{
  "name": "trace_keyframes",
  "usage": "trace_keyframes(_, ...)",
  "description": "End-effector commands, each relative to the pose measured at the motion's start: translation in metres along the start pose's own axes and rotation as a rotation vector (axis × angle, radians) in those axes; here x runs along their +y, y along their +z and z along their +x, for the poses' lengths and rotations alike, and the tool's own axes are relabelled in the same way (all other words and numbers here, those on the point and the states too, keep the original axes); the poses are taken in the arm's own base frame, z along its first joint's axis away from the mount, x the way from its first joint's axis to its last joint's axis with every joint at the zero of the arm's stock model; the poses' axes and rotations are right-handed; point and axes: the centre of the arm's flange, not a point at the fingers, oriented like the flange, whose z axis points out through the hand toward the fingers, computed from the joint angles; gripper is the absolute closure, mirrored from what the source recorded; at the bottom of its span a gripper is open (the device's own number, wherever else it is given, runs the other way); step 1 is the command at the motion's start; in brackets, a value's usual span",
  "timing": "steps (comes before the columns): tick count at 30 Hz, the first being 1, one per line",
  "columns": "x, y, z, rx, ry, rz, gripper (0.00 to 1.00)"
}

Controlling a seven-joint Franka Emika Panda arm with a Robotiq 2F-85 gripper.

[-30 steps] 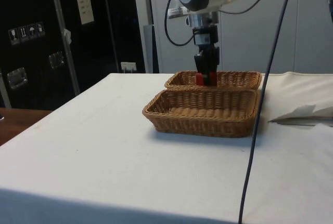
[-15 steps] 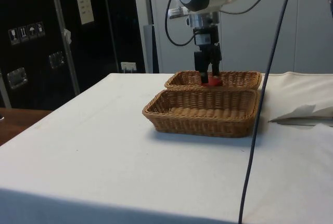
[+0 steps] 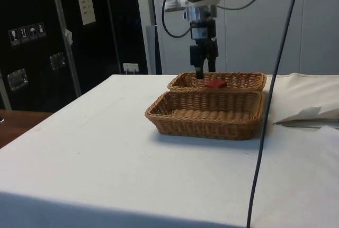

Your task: Pick up the red cube and place it into the right basket.

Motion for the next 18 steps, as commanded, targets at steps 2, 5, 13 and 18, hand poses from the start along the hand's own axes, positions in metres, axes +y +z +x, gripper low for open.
trace_keyframes(2,-0.008,-0.006,0.003,0.005,0.0,-0.004,0.0)
trace_keyframes(5,-0.022,-0.015,0.007,0.016,-0.005,0.005,0.0)
trace_keyframes(13,-0.052,-0.03,0.018,0.038,-0.016,0.014,0.0)
trace_keyframes(18,-0.066,-0.036,0.025,0.055,-0.026,0.028,0.0)
